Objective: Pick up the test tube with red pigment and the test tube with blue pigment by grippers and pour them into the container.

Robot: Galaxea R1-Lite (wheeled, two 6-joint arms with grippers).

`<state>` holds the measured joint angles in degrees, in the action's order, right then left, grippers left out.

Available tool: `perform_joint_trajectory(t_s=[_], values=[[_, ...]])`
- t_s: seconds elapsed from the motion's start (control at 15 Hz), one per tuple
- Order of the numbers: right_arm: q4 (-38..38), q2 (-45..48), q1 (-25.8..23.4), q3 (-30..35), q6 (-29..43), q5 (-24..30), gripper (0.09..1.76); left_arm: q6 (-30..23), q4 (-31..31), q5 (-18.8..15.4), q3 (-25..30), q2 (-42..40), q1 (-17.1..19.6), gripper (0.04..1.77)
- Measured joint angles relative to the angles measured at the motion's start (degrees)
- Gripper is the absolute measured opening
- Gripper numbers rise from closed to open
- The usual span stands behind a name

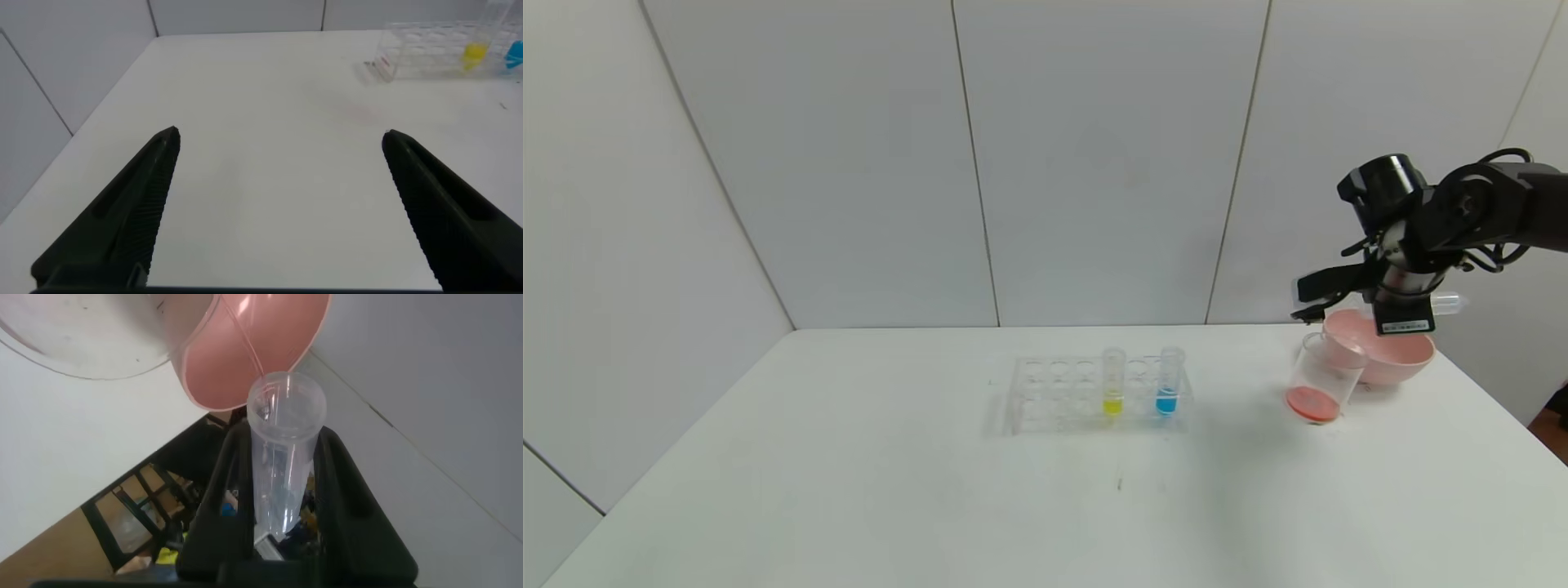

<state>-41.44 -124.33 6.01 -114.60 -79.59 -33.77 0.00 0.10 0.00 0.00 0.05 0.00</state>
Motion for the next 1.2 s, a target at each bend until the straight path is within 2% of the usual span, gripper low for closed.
perform_joint_trajectory(t_s=[0.93, 1.07, 1.2], values=[[-2.62, 2.08, 1.87, 0.0, -0.99, -0.8, 0.49, 0.0, 0.0, 0.0, 0.0, 0.0, 0.0, 1.76], [-1.97, 2.74, 1.34, 0.0, -0.24, 2.54, 0.49, 0.0, -0.02, 0.0, 0.0, 0.0, 0.0, 1.76], [-1.95, 3.55, 0.22, 0.22, 2.85, 10.89, 0.49, 0.0, 0.0, 0.0, 0.0, -0.02, 0.0, 1.76]])
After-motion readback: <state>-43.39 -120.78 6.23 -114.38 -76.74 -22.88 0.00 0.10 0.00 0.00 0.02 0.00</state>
